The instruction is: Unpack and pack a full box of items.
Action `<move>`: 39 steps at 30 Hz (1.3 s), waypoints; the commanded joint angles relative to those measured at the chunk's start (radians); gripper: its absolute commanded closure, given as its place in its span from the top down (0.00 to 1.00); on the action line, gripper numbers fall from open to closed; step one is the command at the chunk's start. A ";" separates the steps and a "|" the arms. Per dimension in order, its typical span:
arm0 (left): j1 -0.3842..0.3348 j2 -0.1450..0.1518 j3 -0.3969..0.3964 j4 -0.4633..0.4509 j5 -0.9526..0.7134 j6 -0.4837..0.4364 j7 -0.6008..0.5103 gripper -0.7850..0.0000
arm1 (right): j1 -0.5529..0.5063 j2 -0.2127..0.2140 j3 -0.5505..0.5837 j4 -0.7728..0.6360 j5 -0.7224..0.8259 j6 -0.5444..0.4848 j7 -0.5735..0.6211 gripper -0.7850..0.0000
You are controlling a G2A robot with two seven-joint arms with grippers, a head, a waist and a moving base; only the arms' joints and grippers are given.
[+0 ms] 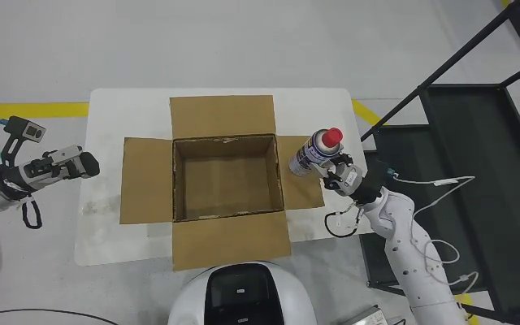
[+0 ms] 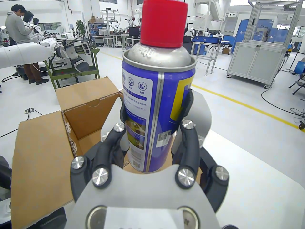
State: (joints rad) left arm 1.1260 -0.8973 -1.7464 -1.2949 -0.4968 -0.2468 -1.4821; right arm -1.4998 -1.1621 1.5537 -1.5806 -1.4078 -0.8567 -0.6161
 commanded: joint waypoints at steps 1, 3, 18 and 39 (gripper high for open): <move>0.000 0.000 0.000 0.000 0.000 0.000 0.000 1.00 | 0.000 0.000 0.000 0.000 0.000 0.000 0.000 0.00; 0.000 0.000 0.000 0.000 0.000 0.000 0.000 1.00 | 0.000 0.000 0.000 0.000 0.000 0.000 0.000 0.00; 0.000 0.000 0.000 0.000 0.000 0.000 0.000 1.00 | -0.134 0.027 0.125 0.064 -0.104 0.015 -0.265 0.00; 0.000 0.000 0.000 0.000 0.000 0.000 0.000 1.00 | -0.116 0.064 -0.009 0.583 -0.229 0.329 -0.677 0.00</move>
State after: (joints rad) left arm 1.1260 -0.8973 -1.7464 -1.2949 -0.4968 -0.2468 -1.4821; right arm -1.6324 -1.0985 1.5566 -1.0332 -1.6376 -0.5361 -1.2844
